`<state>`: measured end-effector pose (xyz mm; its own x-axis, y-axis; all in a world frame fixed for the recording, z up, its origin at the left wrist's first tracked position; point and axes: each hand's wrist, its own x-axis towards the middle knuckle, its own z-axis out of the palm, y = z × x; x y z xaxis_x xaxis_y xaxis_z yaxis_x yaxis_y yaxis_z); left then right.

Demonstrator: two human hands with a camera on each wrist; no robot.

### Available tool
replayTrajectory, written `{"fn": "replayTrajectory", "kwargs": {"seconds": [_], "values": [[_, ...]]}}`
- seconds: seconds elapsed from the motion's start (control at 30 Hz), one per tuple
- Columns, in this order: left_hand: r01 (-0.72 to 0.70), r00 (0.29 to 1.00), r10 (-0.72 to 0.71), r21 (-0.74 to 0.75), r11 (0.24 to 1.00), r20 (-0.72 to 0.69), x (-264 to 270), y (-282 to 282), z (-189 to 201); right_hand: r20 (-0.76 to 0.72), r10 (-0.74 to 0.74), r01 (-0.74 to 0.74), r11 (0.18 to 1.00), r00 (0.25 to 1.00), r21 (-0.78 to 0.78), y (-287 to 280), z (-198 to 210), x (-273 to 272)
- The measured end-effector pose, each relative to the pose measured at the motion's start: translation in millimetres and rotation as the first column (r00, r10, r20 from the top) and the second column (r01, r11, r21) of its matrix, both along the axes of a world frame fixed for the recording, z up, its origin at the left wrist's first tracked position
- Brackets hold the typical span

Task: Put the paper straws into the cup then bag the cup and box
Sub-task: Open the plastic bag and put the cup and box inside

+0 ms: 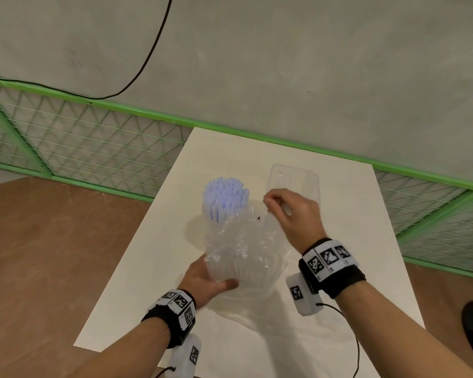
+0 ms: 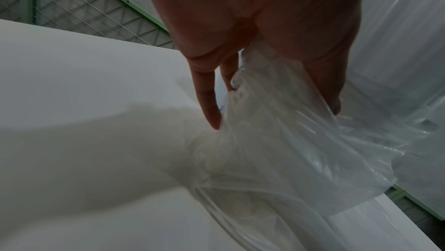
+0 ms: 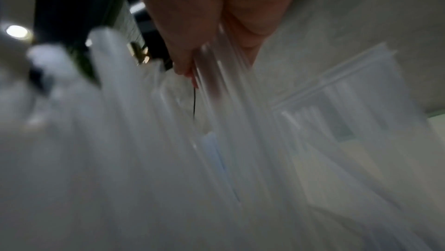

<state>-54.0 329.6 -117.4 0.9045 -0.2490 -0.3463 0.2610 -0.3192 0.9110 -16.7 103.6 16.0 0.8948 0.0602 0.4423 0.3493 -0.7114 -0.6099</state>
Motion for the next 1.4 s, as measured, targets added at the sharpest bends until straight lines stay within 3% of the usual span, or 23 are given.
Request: {"fn": "replayTrajectory", "kwargs": {"seconds": [0.13, 0.33, 0.5, 0.63, 0.7, 0.8, 0.87, 0.93, 1.07, 1.2, 1.27, 1.4], "values": [[-0.003, 1.0, 0.003, -0.005, 1.0, -0.012, -0.3, 0.3, 3.2, 0.022, 0.016, -0.015, 0.999, 1.0, -0.049, -5.9, 18.4, 4.8], [-0.008, 1.0, 0.008, -0.018, 1.0, -0.02, -0.5, -0.3, 5.5, 0.125, -0.164, 0.114, 0.934, 0.978, 0.338, -50.4, 119.1, 22.2], [-0.018, 1.0, 0.018, -0.011, 1.0, -0.019, -1.6, -0.3, 6.0, 0.227, -0.256, 0.141, 0.894, 0.94, 0.424, -87.9, 171.7, 44.3], [-0.021, 0.999, 0.021, -0.003, 1.0, -0.026, -1.5, 0.1, 6.8, 0.086, -0.271, 0.229, 0.916, 0.959, 0.331, -105.3, 132.5, 87.0], [-0.033, 0.999, 0.032, -0.004, 0.999, -0.036, -2.2, -0.4, 8.2, -0.061, -0.232, 0.237, 0.967, 0.971, 0.093, -108.0, 91.3, 102.6], [-0.042, 0.998, 0.041, -0.018, 0.999, -0.055, -3.3, -1.3, 10.1, -0.341, -0.202, 0.082, 0.938, 0.918, -0.336, -108.4, 32.3, 106.9], [-0.045, 0.997, 0.043, -0.033, 0.998, -0.071, -3.8, -1.4, 10.1, -0.447, -0.187, -0.029, 0.9, 0.875, -0.435, -108.9, 11.1, 109.7], [-0.05, 0.995, 0.047, -0.035, 0.998, -0.083, -4.4, -1.2, 9.9, -0.424, -0.201, -0.047, 0.861, 0.883, -0.507, -107.3, 5.0, 118.0], [-0.05, 0.995, 0.048, -0.018, 0.999, -0.09, -4.3, -1.2, 11.2, -0.416, -0.147, -0.121, 0.825, 0.898, -0.553, -87.8, 2.9, 129.8], [-0.067, 0.993, 0.065, -0.022, 0.997, -0.097, -5.2, -2.3, 13.5, -0.372, -0.224, -0.102, 0.724, 0.901, -0.682, -73.1, -4.3, 136.8], [-0.071, 0.993, 0.071, -0.006, 0.997, -0.091, -5.5, -3.0, 15.3, -0.356, -0.229, -0.059, 0.764, 0.906, -0.642, -71.8, -7.7, 137.0], [-0.054, 0.996, 0.055, 0.009, 0.998, -0.072, -5.2, -3.9, 16.7, -0.383, -0.148, -0.019, 0.916, 0.912, -0.4, -79.9, -10.0, 140.3]]}}
